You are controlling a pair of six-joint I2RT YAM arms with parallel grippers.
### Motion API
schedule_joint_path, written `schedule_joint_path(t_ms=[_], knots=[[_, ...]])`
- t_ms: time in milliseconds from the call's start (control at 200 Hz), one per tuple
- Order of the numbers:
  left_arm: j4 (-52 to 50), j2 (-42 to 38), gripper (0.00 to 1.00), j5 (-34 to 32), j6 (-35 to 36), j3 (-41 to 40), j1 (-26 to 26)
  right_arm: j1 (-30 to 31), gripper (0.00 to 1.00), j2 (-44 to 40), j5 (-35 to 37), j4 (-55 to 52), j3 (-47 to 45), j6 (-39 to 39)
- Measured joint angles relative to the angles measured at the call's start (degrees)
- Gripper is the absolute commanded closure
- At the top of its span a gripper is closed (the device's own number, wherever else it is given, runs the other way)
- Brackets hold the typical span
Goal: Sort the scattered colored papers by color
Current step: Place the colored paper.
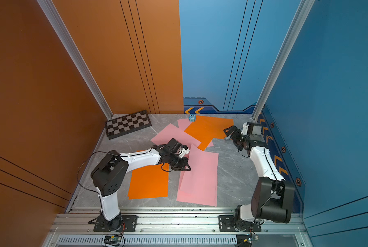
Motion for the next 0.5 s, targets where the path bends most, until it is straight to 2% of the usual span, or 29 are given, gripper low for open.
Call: schedule_joint_path(t_ms=[305, 500], knots=[[1.33, -3.5, 1.0, -6.82, -4.22, -6.14, -0.74, 0.5, 0.0, 0.0, -0.02, -0.17, -0.07, 0.0], [5.7, -4.46, 1.0, -9.2, -6.62, -7.89, -0.74, 0.81, 0.0, 0.02, -0.02, -0.2, -0.11, -0.02]])
